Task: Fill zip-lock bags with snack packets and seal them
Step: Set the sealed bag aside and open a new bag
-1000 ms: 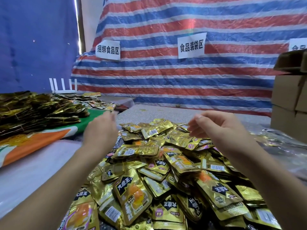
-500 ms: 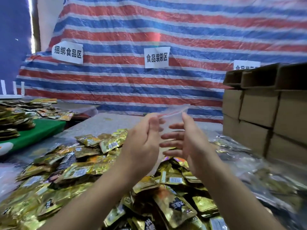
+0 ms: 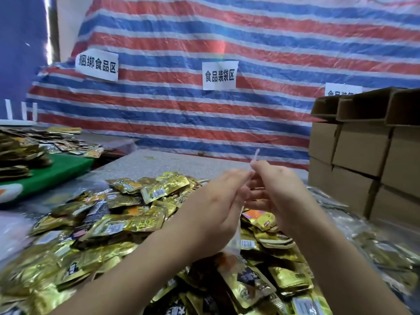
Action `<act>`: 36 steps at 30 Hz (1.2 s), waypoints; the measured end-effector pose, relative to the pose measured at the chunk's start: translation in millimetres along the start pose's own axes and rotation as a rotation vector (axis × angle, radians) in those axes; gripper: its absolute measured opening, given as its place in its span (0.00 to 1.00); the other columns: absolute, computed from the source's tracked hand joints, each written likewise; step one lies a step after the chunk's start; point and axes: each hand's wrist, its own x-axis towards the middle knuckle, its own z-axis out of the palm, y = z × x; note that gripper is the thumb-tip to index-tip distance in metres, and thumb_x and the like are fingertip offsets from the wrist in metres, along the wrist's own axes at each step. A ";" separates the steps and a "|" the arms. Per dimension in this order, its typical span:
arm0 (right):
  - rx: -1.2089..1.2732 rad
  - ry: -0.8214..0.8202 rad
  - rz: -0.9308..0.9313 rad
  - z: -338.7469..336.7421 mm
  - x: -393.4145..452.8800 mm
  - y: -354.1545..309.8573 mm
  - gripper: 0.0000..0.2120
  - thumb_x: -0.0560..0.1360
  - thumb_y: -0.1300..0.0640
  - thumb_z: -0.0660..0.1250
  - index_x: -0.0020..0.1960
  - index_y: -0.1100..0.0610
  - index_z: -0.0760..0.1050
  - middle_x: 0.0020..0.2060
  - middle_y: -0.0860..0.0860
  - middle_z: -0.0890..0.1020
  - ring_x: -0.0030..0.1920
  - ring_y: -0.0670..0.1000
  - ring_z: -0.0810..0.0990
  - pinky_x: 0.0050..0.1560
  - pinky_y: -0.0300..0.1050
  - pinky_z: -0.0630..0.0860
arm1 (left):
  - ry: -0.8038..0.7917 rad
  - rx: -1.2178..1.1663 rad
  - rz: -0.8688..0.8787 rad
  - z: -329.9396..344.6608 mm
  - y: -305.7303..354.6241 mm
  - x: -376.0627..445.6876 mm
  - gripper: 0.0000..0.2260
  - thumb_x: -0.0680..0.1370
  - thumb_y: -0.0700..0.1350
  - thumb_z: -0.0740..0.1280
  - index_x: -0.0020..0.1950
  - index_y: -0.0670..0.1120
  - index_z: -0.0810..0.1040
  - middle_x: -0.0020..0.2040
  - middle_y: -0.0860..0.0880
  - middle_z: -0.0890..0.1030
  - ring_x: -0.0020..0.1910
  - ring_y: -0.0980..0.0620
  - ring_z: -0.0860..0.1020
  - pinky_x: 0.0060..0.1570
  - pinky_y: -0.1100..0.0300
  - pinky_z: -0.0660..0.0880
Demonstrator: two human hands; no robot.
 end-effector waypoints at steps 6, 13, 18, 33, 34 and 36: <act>0.010 -0.043 -0.067 -2.9 -4.5 -4.5 0.13 0.78 0.67 0.60 0.36 0.61 0.74 0.23 0.48 0.77 0.23 0.45 0.75 0.24 0.37 0.72 | -0.006 -0.219 -0.075 -4.5 6.4 -1.7 0.22 0.80 0.62 0.53 0.69 0.55 0.71 0.62 0.59 0.78 0.59 0.65 0.75 0.56 0.68 0.71; -0.174 -0.192 -0.319 9.7 -17.3 -8.7 0.08 0.79 0.67 0.64 0.45 0.69 0.80 0.31 0.54 0.80 0.28 0.47 0.77 0.30 0.38 0.75 | 0.234 -0.556 -0.382 -14.4 2.3 10.7 0.13 0.81 0.51 0.63 0.39 0.49 0.75 0.29 0.56 0.77 0.30 0.58 0.73 0.33 0.62 0.70; -0.295 -0.232 -0.353 11.4 -16.4 -5.4 0.10 0.78 0.66 0.64 0.40 0.60 0.81 0.31 0.50 0.82 0.30 0.46 0.79 0.33 0.39 0.77 | 0.111 -0.634 -0.565 -17.2 -6.0 15.2 0.17 0.81 0.49 0.64 0.31 0.51 0.76 0.29 0.49 0.77 0.29 0.51 0.73 0.34 0.55 0.69; -0.401 -0.270 -0.331 9.2 -9.9 3.8 0.12 0.79 0.66 0.64 0.38 0.58 0.79 0.29 0.50 0.81 0.30 0.46 0.79 0.32 0.38 0.74 | -0.056 -0.416 -0.504 -20.1 -8.4 13.3 0.15 0.83 0.45 0.59 0.38 0.44 0.73 0.28 0.50 0.75 0.28 0.50 0.73 0.36 0.51 0.71; -0.408 -0.278 -0.322 8.9 -10.5 3.4 0.12 0.79 0.65 0.64 0.39 0.59 0.79 0.29 0.50 0.81 0.30 0.46 0.80 0.33 0.38 0.75 | -0.063 -0.393 -0.492 -20.7 -9.0 13.1 0.14 0.83 0.45 0.59 0.38 0.44 0.73 0.28 0.49 0.75 0.28 0.50 0.73 0.36 0.49 0.71; -0.410 -0.307 -0.293 8.0 -11.7 2.2 0.11 0.81 0.64 0.62 0.42 0.62 0.79 0.31 0.51 0.81 0.31 0.46 0.80 0.34 0.38 0.76 | -0.079 -0.332 -0.460 -22.1 -10.1 12.9 0.14 0.83 0.45 0.58 0.38 0.44 0.73 0.27 0.50 0.74 0.28 0.51 0.73 0.36 0.46 0.72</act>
